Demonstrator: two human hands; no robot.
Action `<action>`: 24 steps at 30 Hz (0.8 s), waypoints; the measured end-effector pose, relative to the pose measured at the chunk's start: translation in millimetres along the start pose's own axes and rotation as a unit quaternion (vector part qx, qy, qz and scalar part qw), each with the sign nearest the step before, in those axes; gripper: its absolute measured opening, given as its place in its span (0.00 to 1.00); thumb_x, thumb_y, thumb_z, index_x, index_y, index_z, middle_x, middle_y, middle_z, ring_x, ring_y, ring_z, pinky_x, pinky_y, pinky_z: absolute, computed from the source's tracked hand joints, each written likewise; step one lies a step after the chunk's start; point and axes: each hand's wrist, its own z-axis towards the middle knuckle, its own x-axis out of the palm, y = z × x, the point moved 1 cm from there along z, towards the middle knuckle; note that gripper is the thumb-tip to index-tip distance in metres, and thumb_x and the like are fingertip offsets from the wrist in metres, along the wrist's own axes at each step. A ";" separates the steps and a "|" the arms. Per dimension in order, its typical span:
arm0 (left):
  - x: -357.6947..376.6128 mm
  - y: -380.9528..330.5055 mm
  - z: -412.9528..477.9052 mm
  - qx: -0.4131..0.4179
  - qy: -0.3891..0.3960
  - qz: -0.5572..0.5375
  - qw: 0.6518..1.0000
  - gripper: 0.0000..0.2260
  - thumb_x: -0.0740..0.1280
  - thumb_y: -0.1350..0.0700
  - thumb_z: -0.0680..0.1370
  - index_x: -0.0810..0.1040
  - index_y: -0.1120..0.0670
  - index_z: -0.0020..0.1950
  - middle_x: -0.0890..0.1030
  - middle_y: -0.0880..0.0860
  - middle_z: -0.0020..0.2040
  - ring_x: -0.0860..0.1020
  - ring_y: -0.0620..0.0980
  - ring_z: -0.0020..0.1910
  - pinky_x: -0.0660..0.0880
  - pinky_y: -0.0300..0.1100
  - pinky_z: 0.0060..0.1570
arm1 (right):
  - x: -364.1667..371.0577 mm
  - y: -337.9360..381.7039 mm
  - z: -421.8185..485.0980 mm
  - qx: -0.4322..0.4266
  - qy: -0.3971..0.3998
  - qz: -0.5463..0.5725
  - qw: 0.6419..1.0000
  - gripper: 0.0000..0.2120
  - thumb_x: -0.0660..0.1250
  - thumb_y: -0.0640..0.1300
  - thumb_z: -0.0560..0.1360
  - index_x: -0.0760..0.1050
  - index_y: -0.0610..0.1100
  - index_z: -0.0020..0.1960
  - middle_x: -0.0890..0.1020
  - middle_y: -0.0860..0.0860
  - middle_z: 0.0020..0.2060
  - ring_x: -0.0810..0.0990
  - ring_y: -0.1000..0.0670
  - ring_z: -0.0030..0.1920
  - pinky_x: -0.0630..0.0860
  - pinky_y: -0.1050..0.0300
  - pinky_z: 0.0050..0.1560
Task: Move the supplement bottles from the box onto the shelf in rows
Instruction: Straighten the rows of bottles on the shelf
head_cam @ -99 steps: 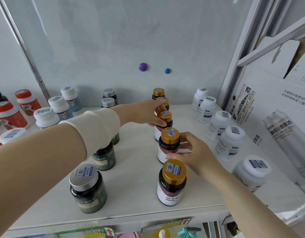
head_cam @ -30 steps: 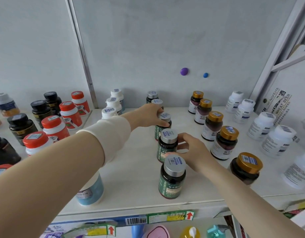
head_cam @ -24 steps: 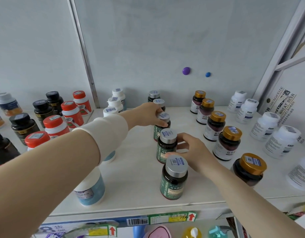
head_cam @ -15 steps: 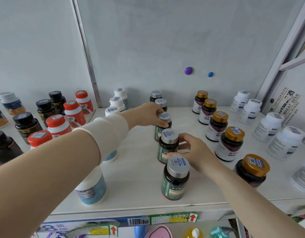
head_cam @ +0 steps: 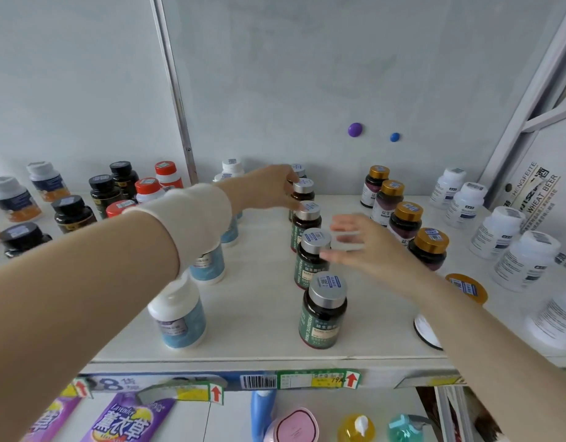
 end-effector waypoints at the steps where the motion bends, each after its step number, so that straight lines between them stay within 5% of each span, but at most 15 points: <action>1: -8.6 1.0 -3.7 0.003 -0.013 0.002 1.000 0.24 0.71 0.53 0.74 0.69 0.57 0.67 0.76 0.53 0.62 0.75 0.52 0.60 0.72 0.40 0.51 | -5.4 7.9 0.8 -0.012 -0.008 -0.012 1.000 0.33 0.75 0.49 0.67 0.67 0.48 0.68 0.74 0.55 0.62 0.74 0.54 0.61 0.73 0.54 0.62; 7: -61.6 26.8 -35.7 0.019 -0.045 0.177 0.983 0.20 0.70 0.54 0.75 0.71 0.54 0.65 0.77 0.53 0.61 0.75 0.53 0.58 0.72 0.47 0.59 | -8.7 70.0 23.5 -0.101 -0.004 -0.205 0.974 0.31 0.74 0.48 0.68 0.67 0.44 0.68 0.74 0.50 0.65 0.72 0.51 0.65 0.69 0.57 0.63; 15: -85.3 84.6 -70.5 0.010 0.023 0.432 0.901 0.20 0.67 0.52 0.77 0.69 0.54 0.66 0.77 0.54 0.59 0.77 0.56 0.55 0.75 0.49 0.54 | 57.2 118.9 44.4 -0.104 0.071 -0.502 0.856 0.31 0.69 0.49 0.73 0.61 0.44 0.72 0.67 0.45 0.69 0.68 0.44 0.67 0.69 0.49 0.62; 19: -78.6 109.5 -67.1 0.043 0.025 0.425 0.904 0.20 0.67 0.52 0.77 0.68 0.55 0.67 0.76 0.55 0.61 0.77 0.57 0.57 0.75 0.49 0.54 | 81.7 122.0 47.5 -0.069 0.084 -0.529 0.842 0.31 0.69 0.49 0.73 0.61 0.45 0.71 0.66 0.46 0.69 0.68 0.44 0.67 0.70 0.49 0.62; 24: -65.8 129.3 -54.8 0.067 0.017 0.260 0.963 0.24 0.67 0.49 0.76 0.65 0.54 0.69 0.76 0.56 0.62 0.76 0.57 0.58 0.74 0.51 0.58 | 95.2 117.3 36.9 -0.036 0.081 -0.438 0.894 0.33 0.72 0.50 0.71 0.62 0.46 0.71 0.68 0.49 0.68 0.69 0.48 0.67 0.67 0.55 0.63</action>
